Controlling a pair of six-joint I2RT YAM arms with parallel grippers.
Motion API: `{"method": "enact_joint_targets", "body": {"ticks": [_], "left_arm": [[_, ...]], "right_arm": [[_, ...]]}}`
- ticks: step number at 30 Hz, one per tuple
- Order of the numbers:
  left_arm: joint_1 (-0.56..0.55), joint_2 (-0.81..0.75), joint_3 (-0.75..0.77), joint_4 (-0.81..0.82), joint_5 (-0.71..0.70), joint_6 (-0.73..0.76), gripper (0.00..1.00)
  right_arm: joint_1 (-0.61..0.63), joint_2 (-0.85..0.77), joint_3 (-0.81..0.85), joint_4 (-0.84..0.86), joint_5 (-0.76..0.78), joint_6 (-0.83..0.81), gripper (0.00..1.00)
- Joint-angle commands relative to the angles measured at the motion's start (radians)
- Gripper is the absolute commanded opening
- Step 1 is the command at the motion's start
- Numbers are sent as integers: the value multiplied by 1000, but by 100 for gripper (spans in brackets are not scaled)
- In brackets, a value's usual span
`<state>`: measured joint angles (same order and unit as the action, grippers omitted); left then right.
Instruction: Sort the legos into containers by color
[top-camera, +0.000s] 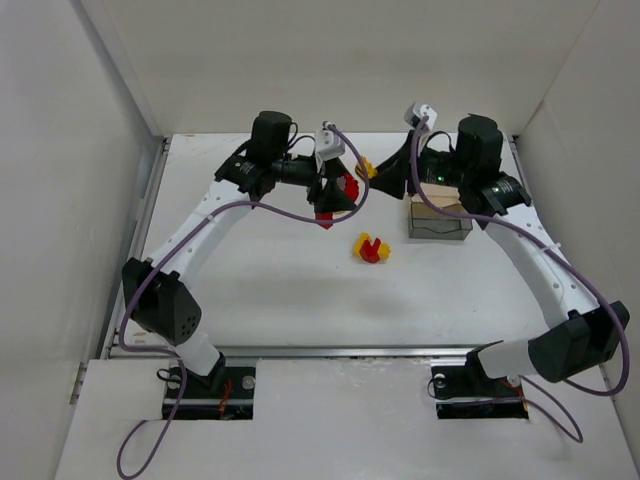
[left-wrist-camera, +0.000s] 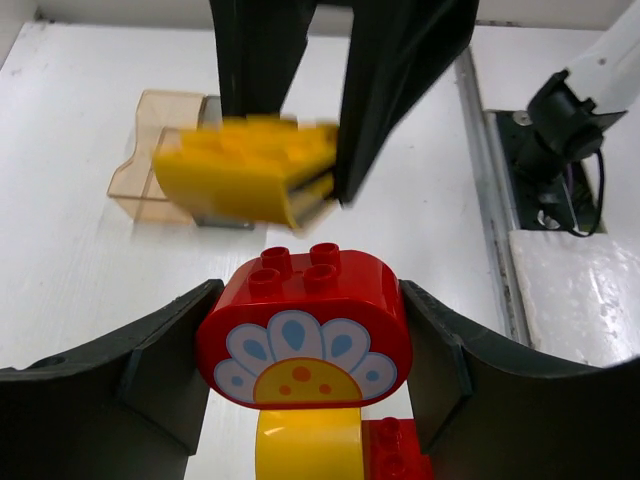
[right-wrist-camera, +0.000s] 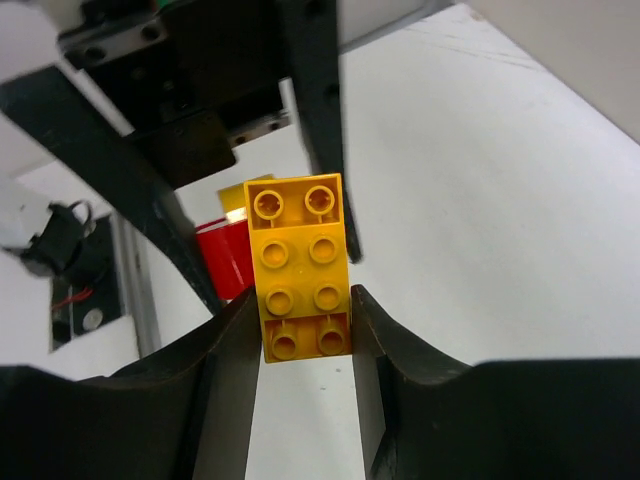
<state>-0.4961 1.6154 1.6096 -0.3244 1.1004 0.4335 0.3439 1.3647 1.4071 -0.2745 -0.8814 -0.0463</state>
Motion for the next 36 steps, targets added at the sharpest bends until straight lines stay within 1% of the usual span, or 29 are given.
{"method": "enact_joint_targets", "body": {"ticks": [1, 5, 7, 8, 9, 12, 13, 15, 16, 19, 23, 25, 27, 28, 30, 36], "left_arm": [[10, 8, -27, 8, -86, -24, 0], [10, 18, -36, -2, -111, -53, 0], [10, 18, -36, -2, -122, -53, 0], [10, 18, -36, -2, -149, -62, 0], [10, 18, -36, -2, -160, -62, 0], [10, 18, -36, -11, -189, -62, 0], [10, 18, -36, -11, -189, -50, 0], [19, 9, -36, -11, -200, -50, 0], [19, 9, -36, -11, -200, -50, 0], [19, 0, -45, -11, -235, -50, 0], [19, 0, -45, -11, -267, -50, 0], [19, 0, -54, -11, -267, -50, 0], [28, 0, -63, -1, -267, -50, 0], [28, 0, -63, -1, -267, -50, 0], [28, 9, -63, -1, -267, -50, 0], [28, 9, -54, -1, -249, -50, 0]], "right_arm": [[-37, -38, 16, 104, 127, 115, 0], [-71, -38, 36, 115, 205, 183, 0], [-71, -38, 47, 115, 301, 203, 0], [-83, -38, 47, 106, 346, 212, 0], [-101, -38, 35, 106, 445, 224, 0], [-131, -15, 16, 5, 632, 237, 0], [-144, 0, 16, -29, 765, 237, 0], [-169, 49, 16, -112, 860, 282, 0], [-198, 62, 4, -127, 874, 293, 0], [-220, 86, -14, -184, 889, 316, 0], [-232, 112, -25, -311, 1005, 307, 0], [-241, 112, -86, -312, 1018, 286, 0], [-250, 99, -141, -263, 1018, 286, 0], [-250, 99, -187, -240, 994, 286, 0], [-273, 108, -220, -192, 945, 276, 0], [-332, 183, -252, -183, 846, 361, 0]]}}
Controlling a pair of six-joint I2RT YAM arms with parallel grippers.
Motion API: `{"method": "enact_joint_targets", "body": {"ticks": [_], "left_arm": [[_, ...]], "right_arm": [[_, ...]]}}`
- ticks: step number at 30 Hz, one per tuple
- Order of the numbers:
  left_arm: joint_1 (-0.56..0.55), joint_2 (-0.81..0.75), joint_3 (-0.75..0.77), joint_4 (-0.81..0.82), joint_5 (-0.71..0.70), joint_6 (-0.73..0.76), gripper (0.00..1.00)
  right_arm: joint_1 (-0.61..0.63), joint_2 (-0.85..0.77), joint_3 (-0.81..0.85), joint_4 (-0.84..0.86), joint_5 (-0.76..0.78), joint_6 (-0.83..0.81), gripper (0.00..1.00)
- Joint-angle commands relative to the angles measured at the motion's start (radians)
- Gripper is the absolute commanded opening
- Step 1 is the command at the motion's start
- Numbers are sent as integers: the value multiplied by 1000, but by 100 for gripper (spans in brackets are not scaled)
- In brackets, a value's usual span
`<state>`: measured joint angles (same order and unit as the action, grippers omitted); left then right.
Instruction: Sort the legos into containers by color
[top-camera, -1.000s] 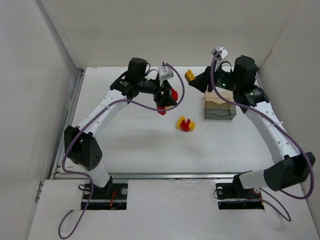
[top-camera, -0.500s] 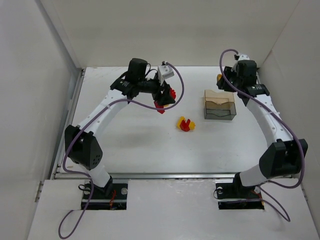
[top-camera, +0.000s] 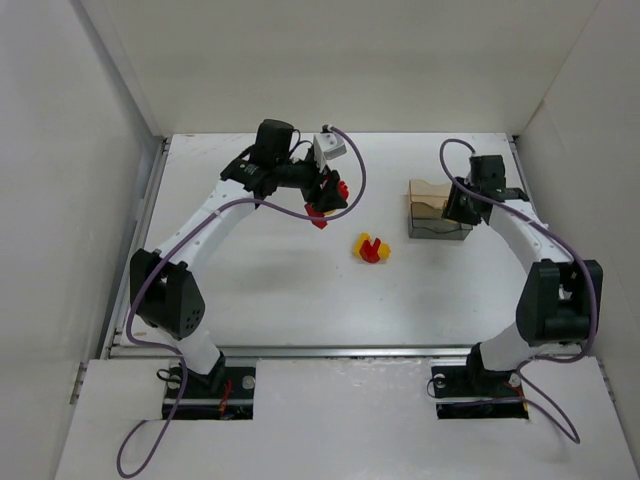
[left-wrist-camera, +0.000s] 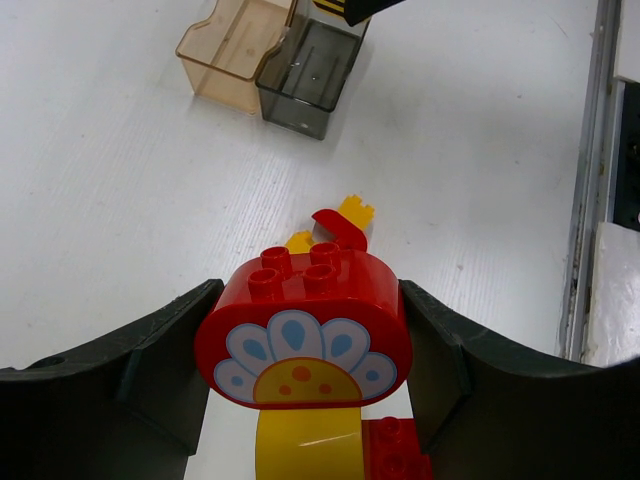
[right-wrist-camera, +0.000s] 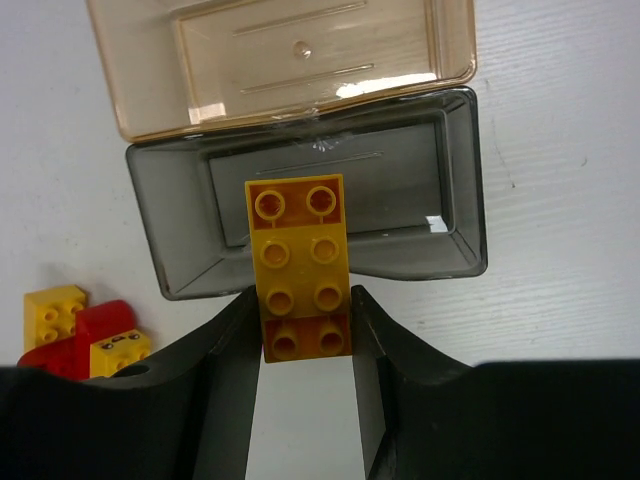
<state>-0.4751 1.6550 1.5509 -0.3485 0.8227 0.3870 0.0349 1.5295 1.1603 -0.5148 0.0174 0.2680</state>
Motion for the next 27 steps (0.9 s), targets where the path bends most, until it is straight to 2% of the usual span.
{"method": "enact_joint_targets", "body": {"ticks": [1, 3, 4, 8, 10, 15, 20, 24, 27], "left_arm": [[7, -31, 5, 23, 29, -4, 0], [7, -21, 5, 32, 29, -4, 0], [7, -21, 5, 32, 29, -13, 0], [16, -21, 14, 32, 29, -13, 0], [16, -21, 14, 32, 29, -13, 0], [16, -21, 23, 32, 29, -13, 0], [16, -12, 23, 32, 29, -13, 0], [16, -12, 34, 32, 47, 7, 0], [27, 0, 72, 3, 121, 33, 0]], "right_arm": [[-23, 27, -5, 58, -65, 46, 0], [-23, 46, -5, 67, -65, 46, 5], [-23, 46, -5, 76, -65, 56, 18], [-23, 67, 4, 76, -54, 65, 46], [-33, 78, 4, 76, -54, 65, 50], [-33, 87, 26, 76, -86, 74, 70], [-33, 40, 50, 85, -163, 48, 72], [28, -171, 10, 220, -259, -80, 74], [39, -261, -20, 295, -454, -131, 77]]}}
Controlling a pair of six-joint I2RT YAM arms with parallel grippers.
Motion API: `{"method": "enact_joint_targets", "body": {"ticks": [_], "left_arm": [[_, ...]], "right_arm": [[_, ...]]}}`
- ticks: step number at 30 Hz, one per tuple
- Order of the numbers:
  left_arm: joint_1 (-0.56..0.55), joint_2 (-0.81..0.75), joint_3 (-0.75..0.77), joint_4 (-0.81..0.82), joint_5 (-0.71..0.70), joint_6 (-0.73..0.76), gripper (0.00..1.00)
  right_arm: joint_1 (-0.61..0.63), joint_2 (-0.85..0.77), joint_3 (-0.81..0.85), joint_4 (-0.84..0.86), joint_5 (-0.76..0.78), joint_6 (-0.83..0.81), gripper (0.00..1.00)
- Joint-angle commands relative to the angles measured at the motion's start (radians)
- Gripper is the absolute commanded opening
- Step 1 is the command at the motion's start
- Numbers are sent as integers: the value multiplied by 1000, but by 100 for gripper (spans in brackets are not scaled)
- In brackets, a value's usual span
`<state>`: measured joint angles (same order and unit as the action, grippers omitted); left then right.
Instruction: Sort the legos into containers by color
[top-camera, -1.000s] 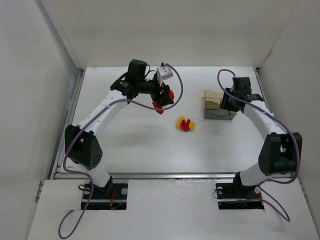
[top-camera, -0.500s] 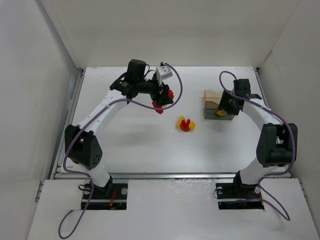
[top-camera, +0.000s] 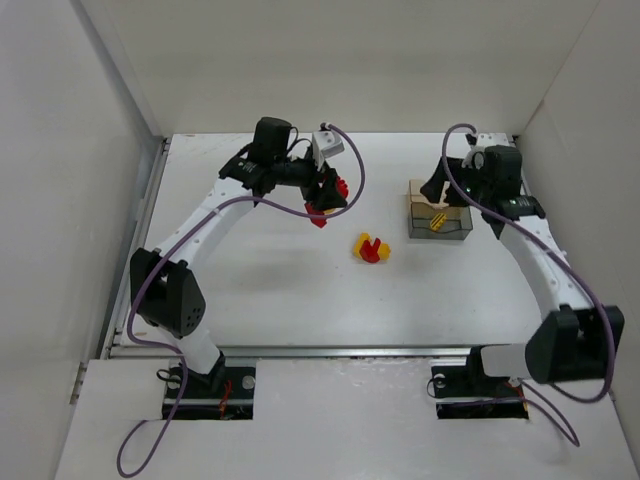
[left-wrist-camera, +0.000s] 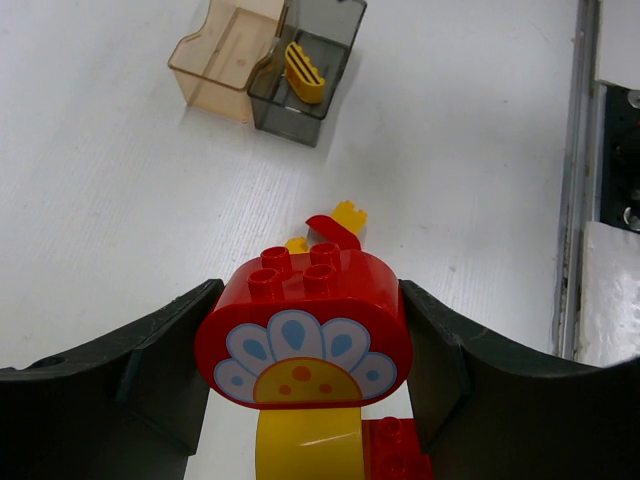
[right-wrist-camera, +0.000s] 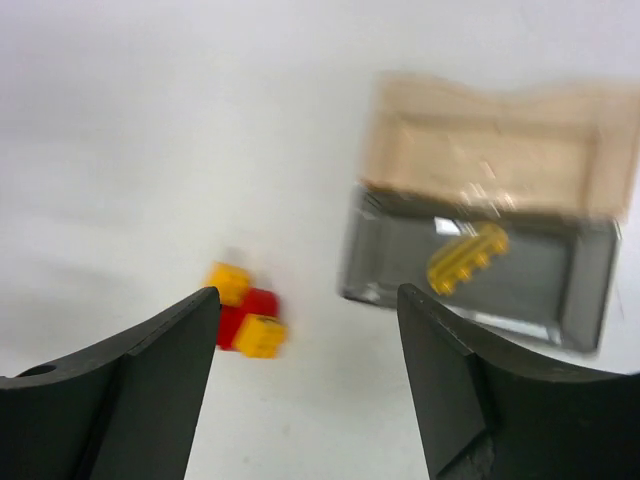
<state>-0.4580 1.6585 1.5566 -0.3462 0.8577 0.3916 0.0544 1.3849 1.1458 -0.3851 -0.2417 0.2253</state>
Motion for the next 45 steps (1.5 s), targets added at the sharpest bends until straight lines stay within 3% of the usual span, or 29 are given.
{"method": "enact_joint_targets", "body": {"ticks": [1, 2, 9, 14, 21, 35, 39, 41, 45], "left_arm": [[10, 6, 78, 1, 127, 44, 0], [10, 17, 91, -10, 145, 44, 0], [10, 53, 238, 16, 262, -2, 0], [10, 53, 257, -52, 299, 95, 0], [10, 35, 226, -62, 417, 113, 0], [10, 35, 244, -71, 426, 122, 0], [10, 35, 235, -71, 333, 122, 0], [10, 26, 223, -71, 284, 122, 0], [-1, 26, 204, -60, 140, 132, 0]], "right_arm": [[19, -151, -6, 195, -252, -122, 77], [42, -161, -6, 195, -351, -144, 77], [169, -146, 57, 186, -626, -247, 77], [235, -115, 190, 204, -666, -247, 74], [277, -32, 307, 204, -760, -271, 65], [331, 57, 373, 204, -725, -259, 59], [309, 48, 382, 204, -633, -59, 59], [300, 48, 393, 213, -631, 15, 67], [300, 36, 370, 213, -515, 190, 72]]}}
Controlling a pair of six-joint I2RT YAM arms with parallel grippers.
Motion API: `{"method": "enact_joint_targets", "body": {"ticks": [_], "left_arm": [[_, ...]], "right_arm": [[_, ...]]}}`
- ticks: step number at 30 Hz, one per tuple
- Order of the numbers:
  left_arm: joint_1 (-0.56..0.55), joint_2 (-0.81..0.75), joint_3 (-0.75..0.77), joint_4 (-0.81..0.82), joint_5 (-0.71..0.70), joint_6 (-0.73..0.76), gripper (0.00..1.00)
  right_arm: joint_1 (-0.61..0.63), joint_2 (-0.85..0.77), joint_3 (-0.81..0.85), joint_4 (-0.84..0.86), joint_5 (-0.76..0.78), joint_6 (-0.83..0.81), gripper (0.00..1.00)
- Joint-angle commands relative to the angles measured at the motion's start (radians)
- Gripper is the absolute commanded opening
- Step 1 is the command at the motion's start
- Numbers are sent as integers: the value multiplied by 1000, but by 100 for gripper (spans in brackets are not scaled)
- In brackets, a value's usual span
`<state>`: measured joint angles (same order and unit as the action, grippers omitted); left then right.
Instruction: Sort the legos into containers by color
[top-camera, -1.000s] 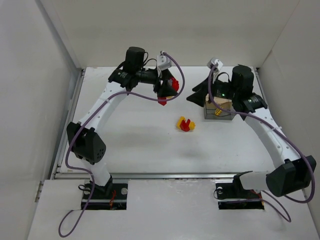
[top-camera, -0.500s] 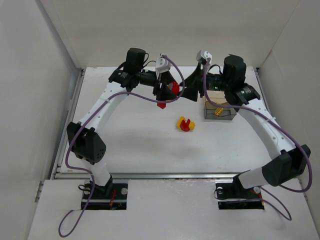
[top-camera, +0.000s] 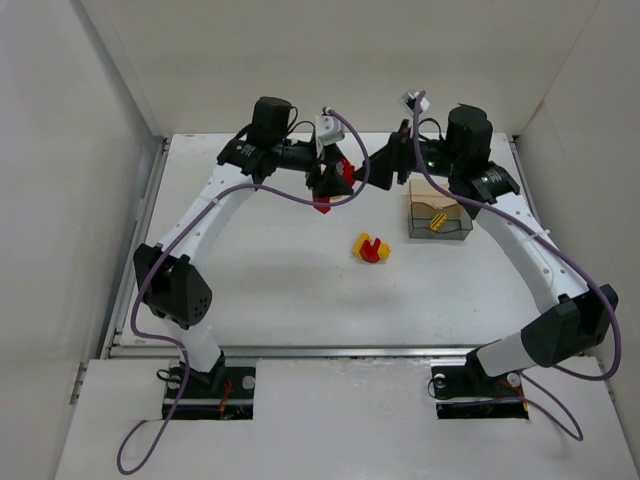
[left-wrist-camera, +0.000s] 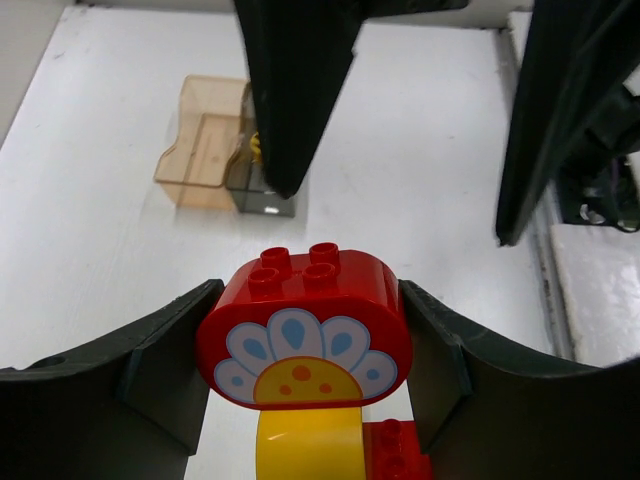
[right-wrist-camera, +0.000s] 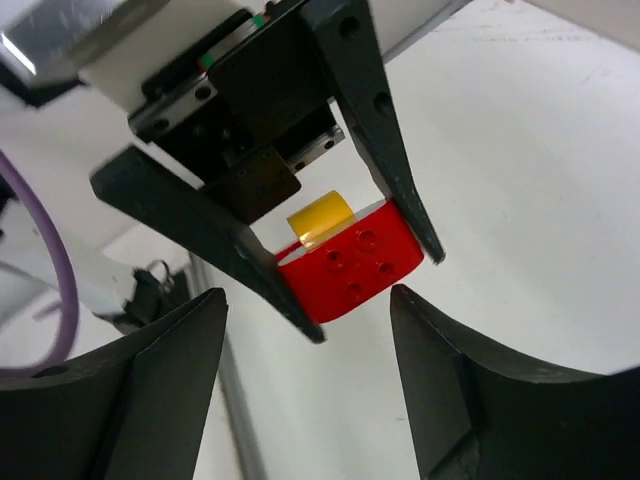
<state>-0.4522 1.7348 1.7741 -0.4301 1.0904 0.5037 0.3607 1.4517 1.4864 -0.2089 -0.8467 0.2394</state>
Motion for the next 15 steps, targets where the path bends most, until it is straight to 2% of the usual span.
{"method": "enact_joint_targets", "body": {"ticks": [1, 3, 7, 10, 15], "left_arm": [[-6, -50, -13, 33, -116, 28, 0], [-25, -50, -25, 33, -174, 41, 0], [-34, -50, -35, 33, -199, 50, 0], [-43, -50, -35, 33, -199, 59, 0], [-43, -50, -35, 33, -219, 59, 0]], "right_arm": [[-6, -31, 29, 37, 104, 254, 72], [-6, -21, 17, 37, 113, 308, 72], [-6, 3, 5, 37, 153, 391, 72], [3, 28, 15, 37, 167, 403, 72], [3, 51, 38, -58, 244, 393, 73]]}}
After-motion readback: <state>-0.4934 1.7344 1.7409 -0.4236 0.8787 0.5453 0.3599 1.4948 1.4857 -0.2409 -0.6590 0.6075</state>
